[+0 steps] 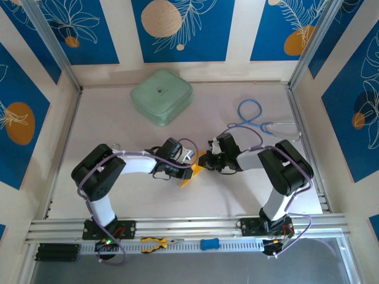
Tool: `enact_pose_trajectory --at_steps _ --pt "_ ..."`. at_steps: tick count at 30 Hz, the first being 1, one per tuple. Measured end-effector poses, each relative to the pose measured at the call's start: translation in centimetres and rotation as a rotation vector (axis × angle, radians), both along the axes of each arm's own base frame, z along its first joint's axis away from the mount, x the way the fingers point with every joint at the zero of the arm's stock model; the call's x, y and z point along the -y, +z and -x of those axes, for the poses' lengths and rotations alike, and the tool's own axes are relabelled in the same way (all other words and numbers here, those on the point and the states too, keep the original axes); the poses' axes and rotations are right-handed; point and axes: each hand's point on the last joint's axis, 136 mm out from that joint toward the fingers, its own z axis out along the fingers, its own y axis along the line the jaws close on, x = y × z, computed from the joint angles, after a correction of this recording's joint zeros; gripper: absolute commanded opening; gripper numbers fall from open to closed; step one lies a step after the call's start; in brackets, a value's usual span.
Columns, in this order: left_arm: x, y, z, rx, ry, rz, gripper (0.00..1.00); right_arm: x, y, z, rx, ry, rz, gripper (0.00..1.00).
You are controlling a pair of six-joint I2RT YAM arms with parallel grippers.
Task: Fold a paper plane with a square sheet of paper (pick it up from the middle)
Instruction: Fold the wing for the fifth time at the center of the table.
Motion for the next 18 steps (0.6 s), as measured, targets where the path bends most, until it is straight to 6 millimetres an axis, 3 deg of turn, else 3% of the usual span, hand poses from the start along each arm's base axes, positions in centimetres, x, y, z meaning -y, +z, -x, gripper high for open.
enact_pose_trajectory --at_steps 18 --pt "0.0 0.0 0.0 -0.009 -0.002 0.006 0.0 6.1 0.1 -4.3 0.008 -0.177 -0.014 0.09"
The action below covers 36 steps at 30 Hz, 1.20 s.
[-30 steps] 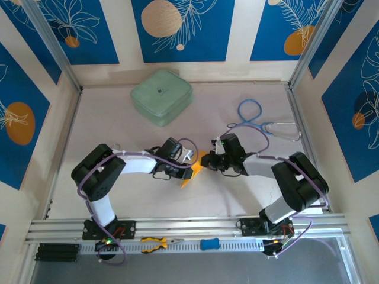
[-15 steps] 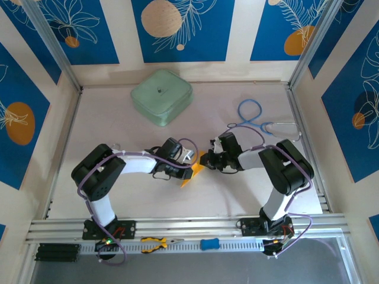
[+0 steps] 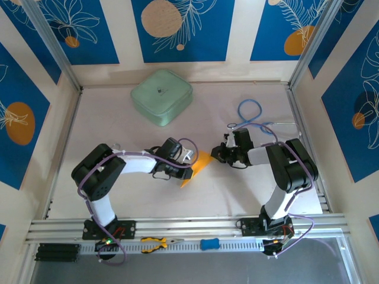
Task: Fold a paper plane with a square sheet of paper (pick it up from the middle)
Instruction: Fold the wing for the fifth time at the center of the table.
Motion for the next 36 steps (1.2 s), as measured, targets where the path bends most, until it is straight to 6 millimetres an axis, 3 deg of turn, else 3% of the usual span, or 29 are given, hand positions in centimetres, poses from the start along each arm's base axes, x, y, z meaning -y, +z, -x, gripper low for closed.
enact_pose_trajectory --at_steps 6,13,16,22,28,33,36 --pt "0.0 0.0 0.0 -0.003 -0.001 0.001 0.0 1.4 0.4 -0.4 -0.003 -0.039 0.016 0.1" --pt "0.0 0.0 0.0 -0.003 -0.001 0.002 0.0 1.2 5.7 -0.6 0.131 -0.037 0.001 0.12" --pt "0.0 0.0 0.0 -0.002 -0.001 0.001 0.0 -0.2 6.6 0.3 0.156 0.005 -0.012 0.11" --pt "0.0 0.0 0.0 -0.003 -0.001 0.002 0.0 -3.3 3.8 3.1 0.073 0.107 -0.006 0.05" --pt "-0.3 0.2 0.3 -0.013 0.0 -0.009 0.0 -3.1 -0.3 3.8 -0.041 0.101 0.032 0.01" --pt "-1.2 0.8 1.3 -0.057 0.002 -0.048 0.01 -3.0 -0.3 3.6 -0.044 0.1 0.016 0.01" --pt "-0.5 2.5 0.8 -0.045 0.003 -0.03 0.01 -3.0 -0.3 3.6 -0.044 0.1 0.016 0.01"
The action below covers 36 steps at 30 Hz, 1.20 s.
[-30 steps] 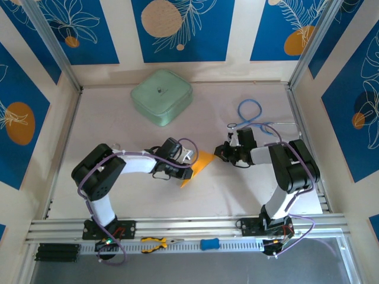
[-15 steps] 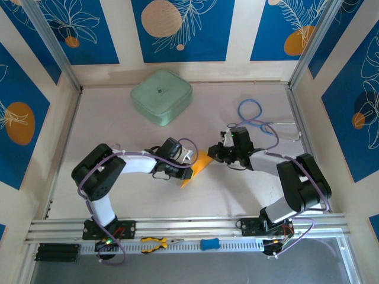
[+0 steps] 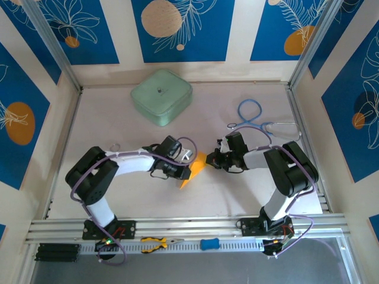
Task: Fold a paper plane with a square sheet of paper (pick it up from the middle)
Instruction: Fold the wing for the fifth time at the center of the table.
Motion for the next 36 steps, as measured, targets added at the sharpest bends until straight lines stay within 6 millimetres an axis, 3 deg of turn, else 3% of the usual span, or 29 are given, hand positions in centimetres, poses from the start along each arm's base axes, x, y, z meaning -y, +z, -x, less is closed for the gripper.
enact_pose_trajectory --at_steps 7,13,21,36 --pt "3.2 3.1 -1.5 0.029 -0.024 0.083 0.04 -0.1 0.0 0.1 -0.005 0.002 -0.006 0.01" --pt "4.8 1.4 -2.1 0.004 -0.041 0.062 0.06 -0.1 0.0 0.1 -0.007 0.001 -0.007 0.01" --pt "3.0 -2.5 -1.0 -0.053 -0.025 -0.03 0.07 -0.1 0.0 0.1 -0.008 0.0 -0.007 0.01" --pt "-0.5 -2.4 1.7 -0.044 -0.014 -0.08 0.12 -0.1 0.0 0.1 -0.007 0.0 -0.007 0.01"
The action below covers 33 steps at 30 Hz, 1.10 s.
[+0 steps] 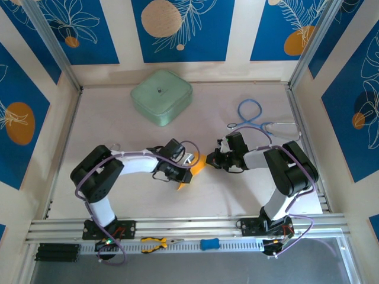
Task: Fold a paper plane with a square sheet of paper (pick it up from the middle)
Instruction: Fold the wing for the fifth time at the center of the table.
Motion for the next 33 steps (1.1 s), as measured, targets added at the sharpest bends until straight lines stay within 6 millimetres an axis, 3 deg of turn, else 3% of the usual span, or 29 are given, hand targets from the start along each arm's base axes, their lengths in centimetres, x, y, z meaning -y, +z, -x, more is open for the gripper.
enact_pose_trajectory --at_steps 7,14,23,33 --pt "-2.3 -0.3 2.2 -0.015 0.012 -0.02 0.12 0.0 0.0 0.0 0.001 0.0 -0.001 0.01" --pt "-4.0 0.0 2.9 0.001 0.056 -0.041 0.08 0.0 0.0 0.0 0.001 0.001 -0.001 0.01" --pt "-4.1 3.6 1.2 0.134 0.099 0.019 0.07 0.0 0.0 0.0 0.003 0.006 0.001 0.02" --pt "-4.9 2.6 -0.6 0.117 0.158 0.01 0.11 0.0 0.4 0.2 0.016 0.038 0.017 0.08"
